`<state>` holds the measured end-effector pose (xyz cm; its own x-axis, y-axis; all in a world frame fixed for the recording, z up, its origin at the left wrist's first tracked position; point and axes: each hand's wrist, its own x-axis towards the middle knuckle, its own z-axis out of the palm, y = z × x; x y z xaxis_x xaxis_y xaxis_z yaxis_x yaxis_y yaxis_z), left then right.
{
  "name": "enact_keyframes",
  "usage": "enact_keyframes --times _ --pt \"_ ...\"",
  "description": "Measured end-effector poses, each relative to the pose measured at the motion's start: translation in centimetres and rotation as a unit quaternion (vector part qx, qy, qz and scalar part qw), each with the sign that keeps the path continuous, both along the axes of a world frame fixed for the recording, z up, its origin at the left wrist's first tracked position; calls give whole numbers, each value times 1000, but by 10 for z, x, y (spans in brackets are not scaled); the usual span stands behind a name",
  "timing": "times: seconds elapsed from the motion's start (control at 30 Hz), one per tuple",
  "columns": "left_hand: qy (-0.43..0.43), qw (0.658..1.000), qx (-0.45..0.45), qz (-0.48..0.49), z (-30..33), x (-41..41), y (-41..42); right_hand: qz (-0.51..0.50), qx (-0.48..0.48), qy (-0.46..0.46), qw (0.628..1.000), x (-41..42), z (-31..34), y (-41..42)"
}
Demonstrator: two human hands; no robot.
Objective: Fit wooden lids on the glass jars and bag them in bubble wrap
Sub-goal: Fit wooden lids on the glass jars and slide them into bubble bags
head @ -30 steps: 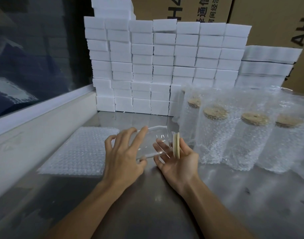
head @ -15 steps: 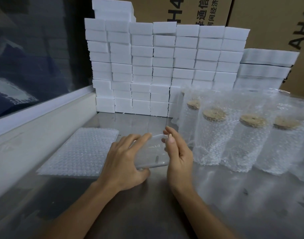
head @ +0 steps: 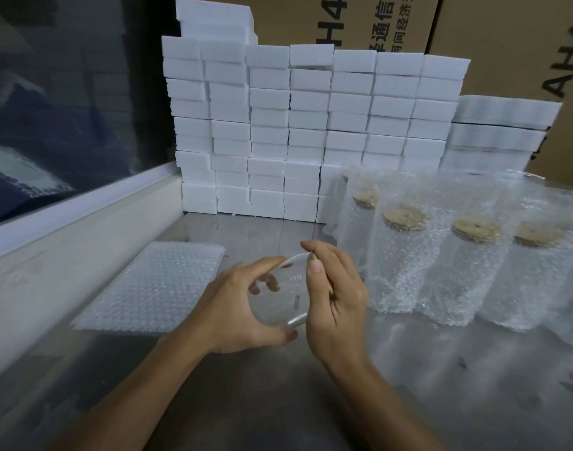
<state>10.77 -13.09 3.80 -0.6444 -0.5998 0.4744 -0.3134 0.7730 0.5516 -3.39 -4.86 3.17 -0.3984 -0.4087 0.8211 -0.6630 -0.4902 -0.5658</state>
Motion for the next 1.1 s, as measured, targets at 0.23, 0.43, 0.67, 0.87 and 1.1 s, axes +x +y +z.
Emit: enact_keyframes --times 0.23,0.43,0.67,0.87,1.1 --pt "-61 938 -308 145 -5 -10 9 15 136 -156 978 0 -12 -10" --pt "22 998 49 -8 6 2 6 114 127 -193 966 -1 10 -1" --pt "56 935 288 -202 15 6 6 235 119 -251 931 -1 22 12" --pt "47 996 69 21 9 -7 26 187 121 -292 930 -6 23 8" --pt "58 978 -155 123 -7 -26 27 128 112 -326 930 -1 15 8"
